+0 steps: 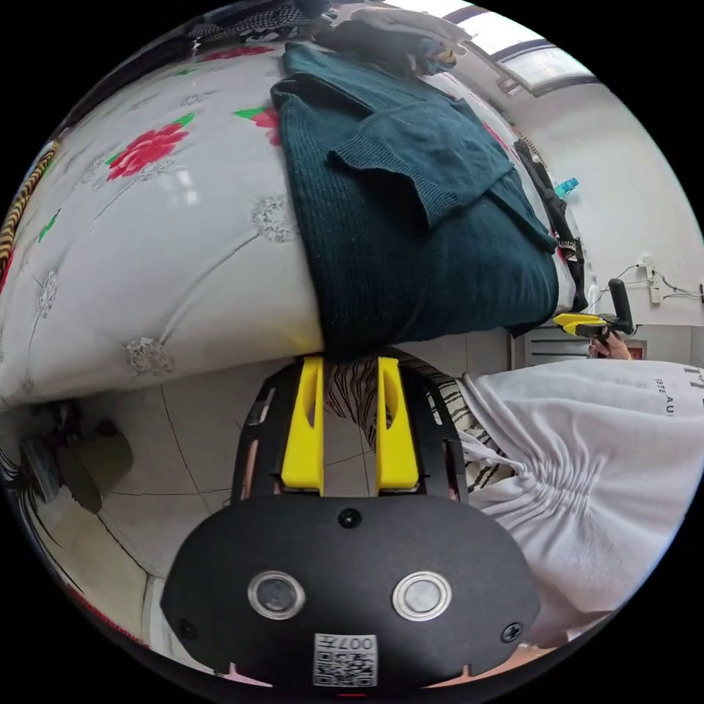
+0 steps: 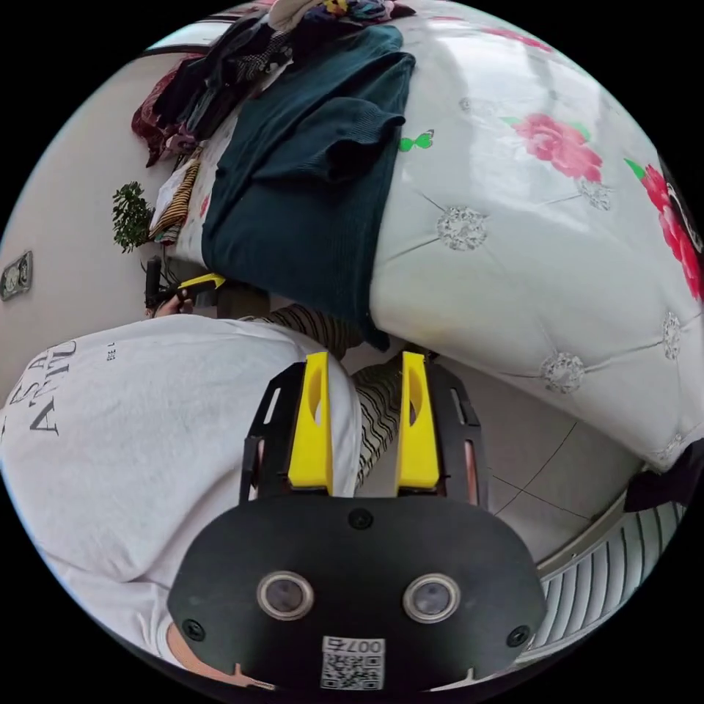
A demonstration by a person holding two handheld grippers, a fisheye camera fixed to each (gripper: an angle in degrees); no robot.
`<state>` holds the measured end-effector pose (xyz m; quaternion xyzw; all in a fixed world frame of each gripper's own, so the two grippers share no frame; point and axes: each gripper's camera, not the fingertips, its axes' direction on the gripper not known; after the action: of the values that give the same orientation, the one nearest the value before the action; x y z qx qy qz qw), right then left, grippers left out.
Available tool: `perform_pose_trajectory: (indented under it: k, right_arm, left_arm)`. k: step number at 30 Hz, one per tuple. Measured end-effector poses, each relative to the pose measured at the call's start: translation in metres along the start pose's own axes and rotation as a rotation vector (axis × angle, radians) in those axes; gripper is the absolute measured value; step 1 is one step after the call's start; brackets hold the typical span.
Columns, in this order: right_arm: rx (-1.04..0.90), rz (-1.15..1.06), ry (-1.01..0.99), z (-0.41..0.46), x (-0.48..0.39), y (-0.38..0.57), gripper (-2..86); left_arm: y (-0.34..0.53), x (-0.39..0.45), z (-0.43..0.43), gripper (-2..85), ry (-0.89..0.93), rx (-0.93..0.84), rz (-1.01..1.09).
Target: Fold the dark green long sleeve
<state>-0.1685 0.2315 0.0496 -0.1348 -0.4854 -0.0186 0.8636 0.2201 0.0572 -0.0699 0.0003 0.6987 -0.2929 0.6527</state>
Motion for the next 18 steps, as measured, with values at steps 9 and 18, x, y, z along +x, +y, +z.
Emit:
perform_pose_trajectory:
  k: [9, 18]
  right_arm:
    - [-0.077, -0.078, -0.164, 0.067, 0.017, -0.024, 1.6]
    - [0.263, -0.211, -0.499, -0.077, 0.033, -0.017, 0.3]
  left_arm:
    - [-0.037, 0.002, 0.038, 1.8, -0.105, -0.154, 0.017]
    - [-0.03, -0.031, -0.09, 0.8, 0.509, 0.112, 0.23]
